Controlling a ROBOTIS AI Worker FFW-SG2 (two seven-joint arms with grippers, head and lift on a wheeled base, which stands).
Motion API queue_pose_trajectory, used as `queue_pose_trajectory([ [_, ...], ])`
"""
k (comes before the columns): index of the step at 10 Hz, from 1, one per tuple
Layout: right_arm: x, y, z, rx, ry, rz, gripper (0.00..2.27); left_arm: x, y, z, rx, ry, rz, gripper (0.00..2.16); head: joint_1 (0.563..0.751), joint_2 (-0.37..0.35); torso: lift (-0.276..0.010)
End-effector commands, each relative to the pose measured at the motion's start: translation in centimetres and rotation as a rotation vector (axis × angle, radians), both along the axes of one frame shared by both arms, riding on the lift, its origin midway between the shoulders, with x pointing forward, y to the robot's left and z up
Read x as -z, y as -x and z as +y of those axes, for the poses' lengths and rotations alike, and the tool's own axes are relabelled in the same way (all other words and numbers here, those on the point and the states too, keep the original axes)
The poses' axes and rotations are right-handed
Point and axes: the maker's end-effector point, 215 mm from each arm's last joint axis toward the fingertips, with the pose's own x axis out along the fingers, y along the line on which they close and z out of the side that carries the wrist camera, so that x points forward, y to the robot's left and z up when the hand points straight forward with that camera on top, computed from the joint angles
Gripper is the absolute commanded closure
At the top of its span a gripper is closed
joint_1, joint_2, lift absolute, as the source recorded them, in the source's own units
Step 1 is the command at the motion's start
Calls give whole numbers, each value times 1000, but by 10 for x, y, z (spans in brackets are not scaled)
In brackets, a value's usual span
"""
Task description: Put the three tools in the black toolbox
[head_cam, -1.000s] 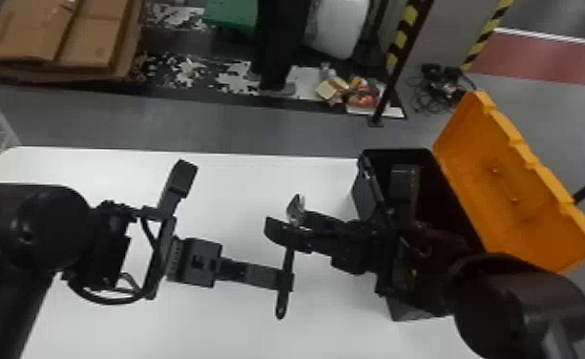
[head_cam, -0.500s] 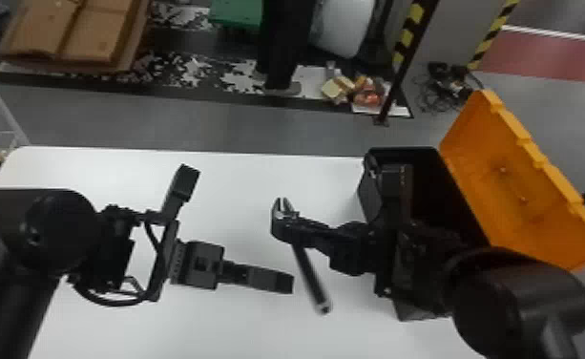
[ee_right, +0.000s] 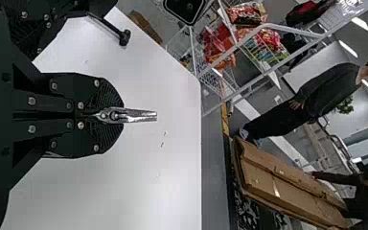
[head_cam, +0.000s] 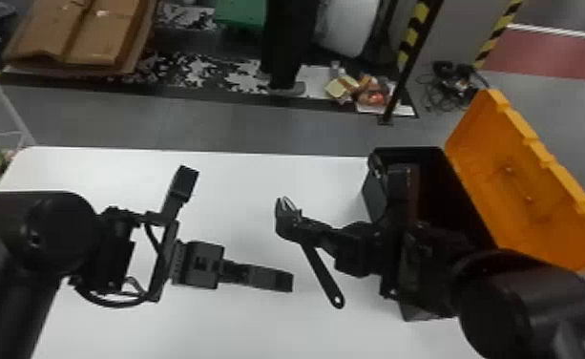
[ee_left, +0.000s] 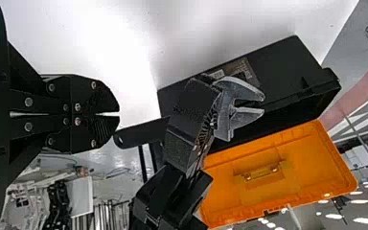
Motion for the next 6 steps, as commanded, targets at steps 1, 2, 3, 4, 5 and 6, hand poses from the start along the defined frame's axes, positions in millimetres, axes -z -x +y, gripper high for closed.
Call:
queue_pose_trajectory([
  [1,-4,-1,-5,5,4,-9,2246,2,3,6,-21,13,15,711,695,-136,-55],
  [2,-7,-5,-15,14,17,-21,2246,2,5,13,-41,25,24,252,695,-135,-55],
  [3,-10,-10,-31,24,41,-33,2243,5,5,26,-78,28,30,76,695,-135,-55],
  [4,-11,-14,-46,36,65,-42,2246,9,7,37,-113,34,46,76,695,-139,-55],
  [5,-17,-21,-64,50,91,-53,2246,8,6,53,-156,34,39,76,695,-142,-55],
  [6,-21,-26,-83,61,123,-55,2246,4,6,63,-182,33,21,76,695,-146,-55],
])
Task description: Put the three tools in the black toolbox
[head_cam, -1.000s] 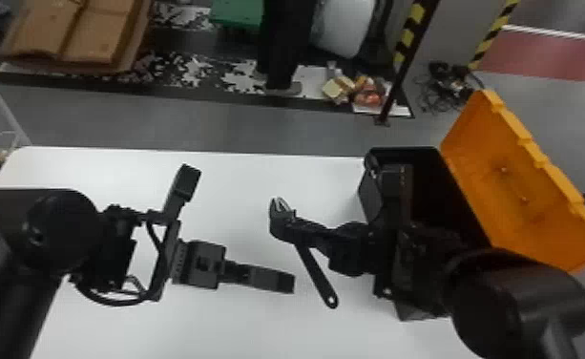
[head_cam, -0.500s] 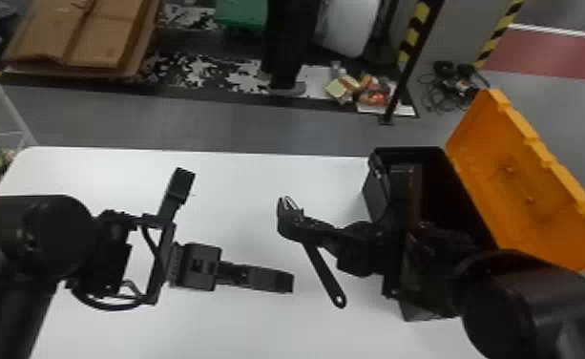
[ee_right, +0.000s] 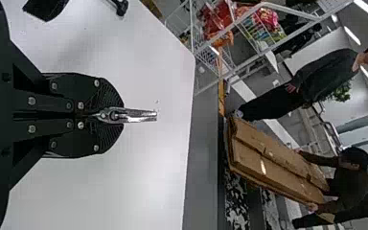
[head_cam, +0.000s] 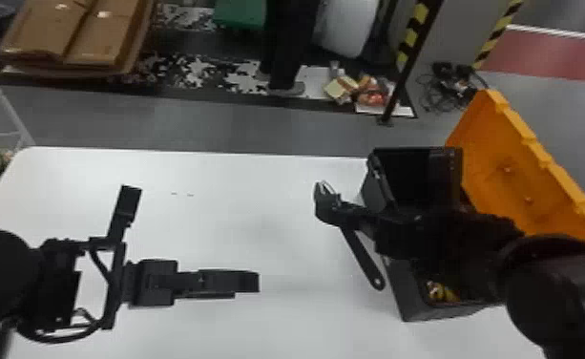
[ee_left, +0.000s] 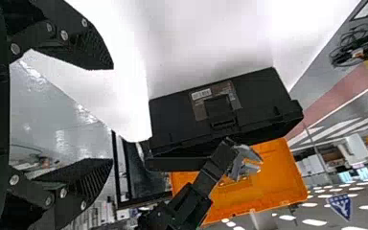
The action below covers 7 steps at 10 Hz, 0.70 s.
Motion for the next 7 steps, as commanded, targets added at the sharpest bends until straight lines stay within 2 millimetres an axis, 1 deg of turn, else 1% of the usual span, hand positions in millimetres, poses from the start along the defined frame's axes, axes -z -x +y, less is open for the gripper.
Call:
queue_pose_trajectory([
  [1,-9,-6,-28,18,52,2,2246,-3,1,21,-54,-6,-16,80,695,-154,-55],
  [2,-19,-12,-55,51,95,-9,2246,-9,-1,28,-73,0,-32,80,695,-158,-55],
  [3,-27,-18,-77,80,135,-32,2246,-12,-1,30,-79,4,-38,80,695,-171,-55],
  [4,-33,-26,-107,124,178,-55,2246,-13,1,34,-90,2,-43,80,695,-197,-55],
  [5,-34,-33,-129,166,209,-81,2246,-13,3,38,-103,0,-45,80,695,-228,-55],
  [6,-31,-39,-150,216,225,-93,2246,-15,4,43,-113,-2,-50,80,695,-243,-55],
  [7,-26,-44,-169,265,230,-96,2246,-17,5,45,-118,-3,-57,80,695,-274,-55],
])
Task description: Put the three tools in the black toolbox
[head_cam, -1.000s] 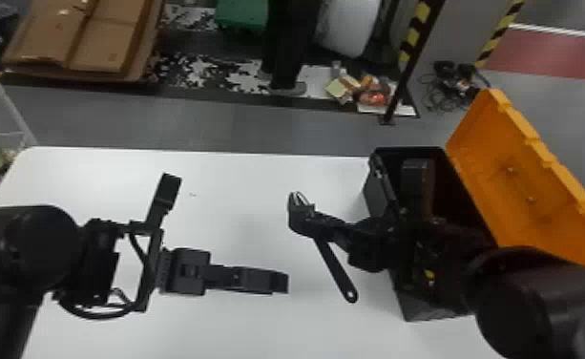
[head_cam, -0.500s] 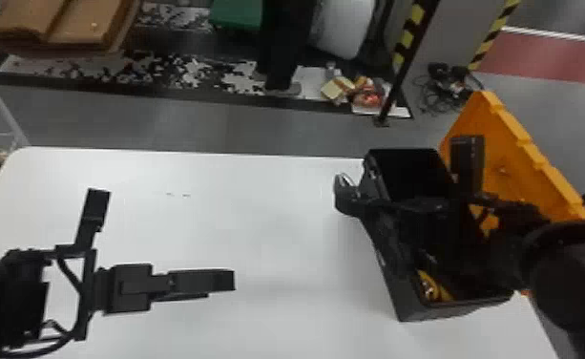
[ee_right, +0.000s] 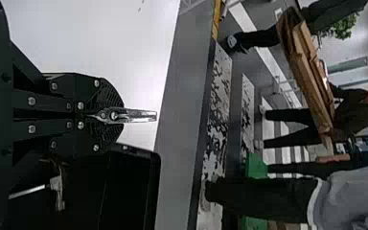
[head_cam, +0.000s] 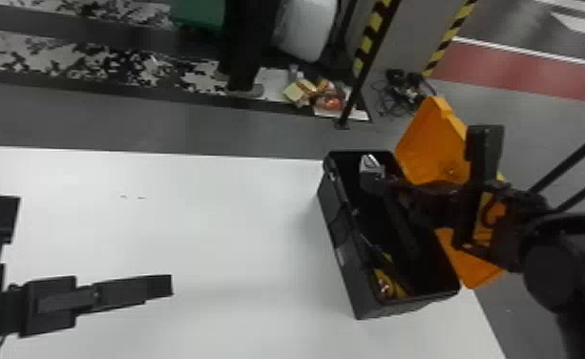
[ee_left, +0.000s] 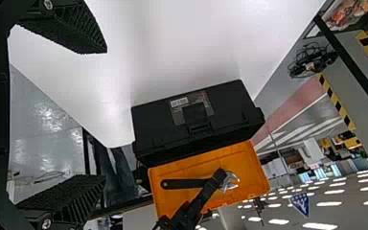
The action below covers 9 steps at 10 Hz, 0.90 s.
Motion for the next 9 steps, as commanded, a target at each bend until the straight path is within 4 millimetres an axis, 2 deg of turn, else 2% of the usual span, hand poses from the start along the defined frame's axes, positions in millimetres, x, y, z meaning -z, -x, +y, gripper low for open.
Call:
queue_pose_trajectory([
  [1,8,-6,-23,61,0,-17,2246,-4,3,4,-6,-5,-12,80,695,-300,-55],
  [4,32,-5,-36,128,5,-11,2246,-11,8,17,-33,-11,-33,80,695,-332,-55],
  [6,52,6,-38,136,11,-14,2243,-13,14,25,-49,3,-30,80,695,-333,-55],
  [7,65,13,-38,138,10,-17,2159,-12,17,26,-54,9,-24,80,695,-333,-55],
  [8,70,17,-40,141,15,-35,1720,-14,19,29,-61,12,-27,80,695,-334,-55],
  [9,72,18,-41,141,14,-45,1126,-13,22,30,-61,11,-22,80,695,-336,-55],
])
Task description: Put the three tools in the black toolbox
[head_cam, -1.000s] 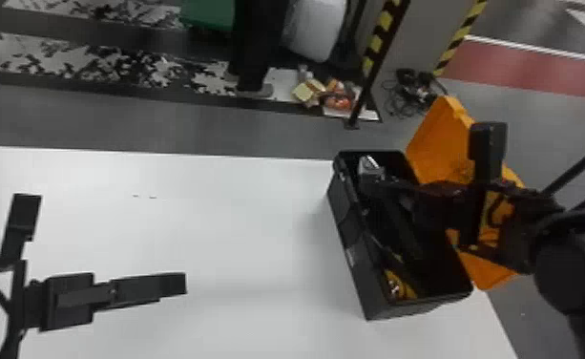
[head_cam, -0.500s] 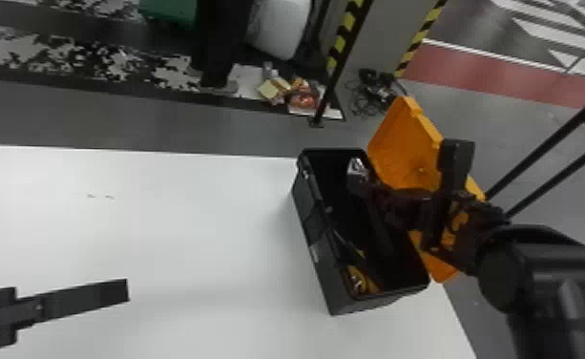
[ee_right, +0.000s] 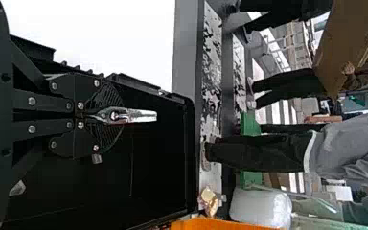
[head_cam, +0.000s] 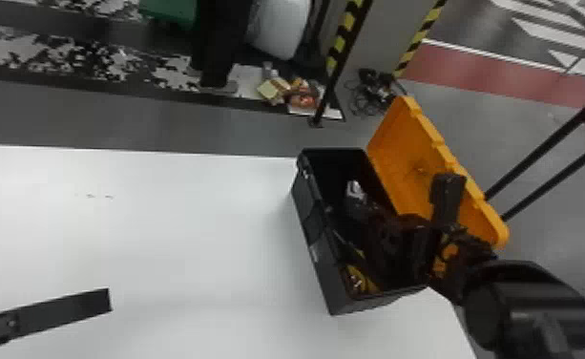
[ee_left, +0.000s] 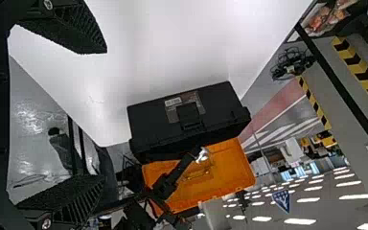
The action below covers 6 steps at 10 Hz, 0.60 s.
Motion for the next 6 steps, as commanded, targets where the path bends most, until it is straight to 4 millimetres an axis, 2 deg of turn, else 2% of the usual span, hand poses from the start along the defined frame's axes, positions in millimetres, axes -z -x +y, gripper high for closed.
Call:
queue_pose_trajectory([
  [1,3,4,-1,-1,-3,-10,93,2,5,2,-4,-1,7,80,695,-338,-55],
  [2,0,5,-2,0,-16,-15,-2,3,7,3,-6,-3,12,80,695,-340,-55],
  [4,-15,16,7,-3,-83,-37,29,5,8,7,-19,-15,12,83,695,-342,-55],
  [6,-51,37,42,-20,-199,-101,33,16,13,15,-44,-49,35,83,695,-325,-55],
])
